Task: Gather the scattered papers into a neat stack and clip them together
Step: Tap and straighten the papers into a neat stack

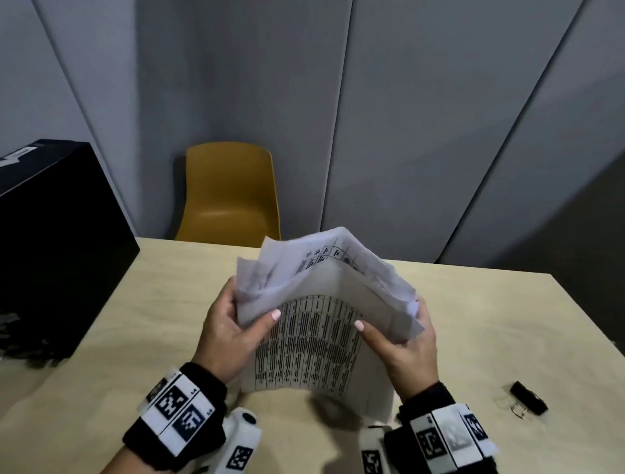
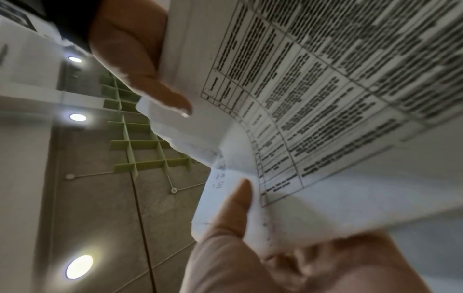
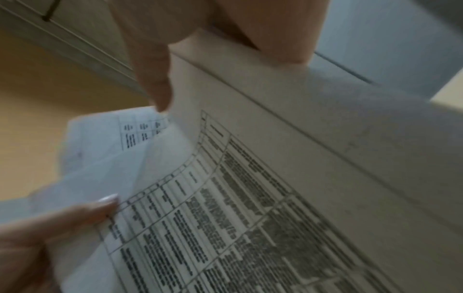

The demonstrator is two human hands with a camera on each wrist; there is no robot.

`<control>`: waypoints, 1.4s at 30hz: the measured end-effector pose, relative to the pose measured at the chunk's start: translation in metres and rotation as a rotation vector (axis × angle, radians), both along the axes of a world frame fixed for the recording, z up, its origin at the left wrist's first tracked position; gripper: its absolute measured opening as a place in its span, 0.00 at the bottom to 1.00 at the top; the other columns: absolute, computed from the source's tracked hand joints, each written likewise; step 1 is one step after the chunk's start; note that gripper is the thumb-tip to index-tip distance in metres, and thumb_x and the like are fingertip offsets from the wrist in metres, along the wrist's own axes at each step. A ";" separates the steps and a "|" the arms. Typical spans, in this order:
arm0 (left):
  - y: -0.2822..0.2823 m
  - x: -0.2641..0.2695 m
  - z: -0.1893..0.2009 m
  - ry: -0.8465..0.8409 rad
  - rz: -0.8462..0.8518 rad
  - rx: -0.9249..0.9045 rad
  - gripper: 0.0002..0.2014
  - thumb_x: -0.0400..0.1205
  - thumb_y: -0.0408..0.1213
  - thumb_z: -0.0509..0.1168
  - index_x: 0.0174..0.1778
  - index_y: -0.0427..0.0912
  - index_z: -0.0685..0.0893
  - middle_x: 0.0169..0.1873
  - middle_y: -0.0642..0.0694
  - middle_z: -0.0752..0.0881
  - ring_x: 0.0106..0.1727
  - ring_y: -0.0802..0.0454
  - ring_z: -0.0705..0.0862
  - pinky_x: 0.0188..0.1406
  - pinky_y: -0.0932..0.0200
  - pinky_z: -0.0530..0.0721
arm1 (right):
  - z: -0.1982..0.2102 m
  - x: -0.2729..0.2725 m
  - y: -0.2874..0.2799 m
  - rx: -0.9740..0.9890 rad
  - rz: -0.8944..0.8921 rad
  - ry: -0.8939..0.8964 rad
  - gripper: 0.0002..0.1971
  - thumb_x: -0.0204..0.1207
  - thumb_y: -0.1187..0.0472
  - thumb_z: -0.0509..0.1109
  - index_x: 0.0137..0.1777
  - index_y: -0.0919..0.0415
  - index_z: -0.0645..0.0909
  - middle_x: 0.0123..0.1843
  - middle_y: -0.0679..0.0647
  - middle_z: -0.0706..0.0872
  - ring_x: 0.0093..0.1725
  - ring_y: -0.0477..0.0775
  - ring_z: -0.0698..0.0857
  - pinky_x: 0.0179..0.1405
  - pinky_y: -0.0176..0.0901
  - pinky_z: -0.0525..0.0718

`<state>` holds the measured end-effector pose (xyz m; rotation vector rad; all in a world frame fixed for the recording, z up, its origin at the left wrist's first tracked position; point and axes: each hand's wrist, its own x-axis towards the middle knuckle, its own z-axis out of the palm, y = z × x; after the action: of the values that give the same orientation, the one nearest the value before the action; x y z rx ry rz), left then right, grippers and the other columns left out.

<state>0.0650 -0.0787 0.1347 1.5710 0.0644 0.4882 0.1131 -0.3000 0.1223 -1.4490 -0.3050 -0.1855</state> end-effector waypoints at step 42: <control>0.003 -0.018 0.027 -0.356 0.326 0.699 0.25 0.73 0.40 0.66 0.68 0.45 0.73 0.63 0.53 0.70 0.55 0.61 0.78 0.54 0.79 0.78 | 0.033 -0.015 0.008 -0.405 -0.382 -0.554 0.23 0.67 0.70 0.69 0.64 0.62 0.77 0.61 0.64 0.78 0.61 0.38 0.77 0.63 0.26 0.72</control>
<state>0.0474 -0.0756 0.1614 2.1368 -0.1405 1.1280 0.0986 -0.2919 0.1557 -1.8343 -0.5341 -0.8855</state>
